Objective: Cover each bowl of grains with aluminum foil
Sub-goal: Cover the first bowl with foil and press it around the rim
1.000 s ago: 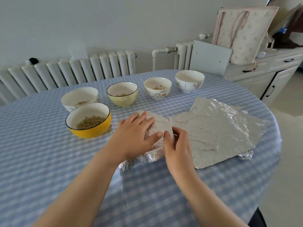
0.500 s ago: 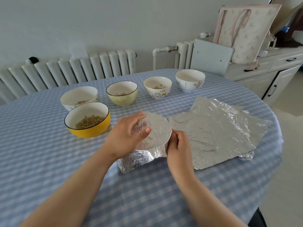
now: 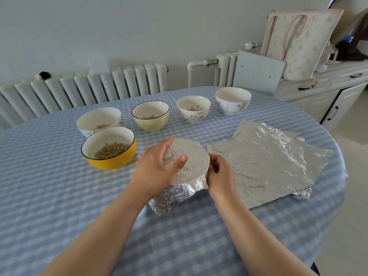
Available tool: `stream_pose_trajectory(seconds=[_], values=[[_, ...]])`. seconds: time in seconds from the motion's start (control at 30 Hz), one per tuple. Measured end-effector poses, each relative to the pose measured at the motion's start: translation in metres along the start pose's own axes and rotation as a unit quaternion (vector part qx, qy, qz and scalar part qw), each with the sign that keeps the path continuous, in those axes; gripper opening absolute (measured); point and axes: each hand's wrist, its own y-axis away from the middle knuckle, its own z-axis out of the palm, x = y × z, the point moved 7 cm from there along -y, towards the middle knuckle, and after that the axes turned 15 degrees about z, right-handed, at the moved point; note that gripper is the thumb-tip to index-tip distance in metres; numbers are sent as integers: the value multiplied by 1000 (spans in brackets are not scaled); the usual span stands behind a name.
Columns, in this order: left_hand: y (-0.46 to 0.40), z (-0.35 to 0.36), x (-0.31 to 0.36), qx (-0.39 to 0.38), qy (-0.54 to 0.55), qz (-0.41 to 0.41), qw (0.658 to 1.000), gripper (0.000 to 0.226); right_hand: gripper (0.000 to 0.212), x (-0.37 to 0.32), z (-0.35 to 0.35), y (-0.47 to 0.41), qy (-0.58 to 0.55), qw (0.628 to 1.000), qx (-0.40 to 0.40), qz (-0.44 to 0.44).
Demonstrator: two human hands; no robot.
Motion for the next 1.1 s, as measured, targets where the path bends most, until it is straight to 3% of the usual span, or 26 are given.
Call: stream_pose_trajectory(seconds=[0.6, 0.77, 0.83, 0.9, 1.1], values=[[0, 0, -1, -10, 4, -15, 1000, 88, 20, 6, -13, -4, 7, 998, 62, 29], [0, 0, 2, -17, 0, -16, 1000, 86, 26, 6, -18, 8, -53, 997, 31, 43], [1, -1, 3, -18, -7, -17, 1000, 86, 49, -1, -16, 17, -8, 1000, 17, 21], [1, -1, 7, -16, -17, -16, 1000, 85, 59, -11, -13, 29, 61, 998, 10, -6], [6, -4, 16, -20, -74, -26, 997, 79, 42, -18, 5, 34, 53, 997, -34, -34]])
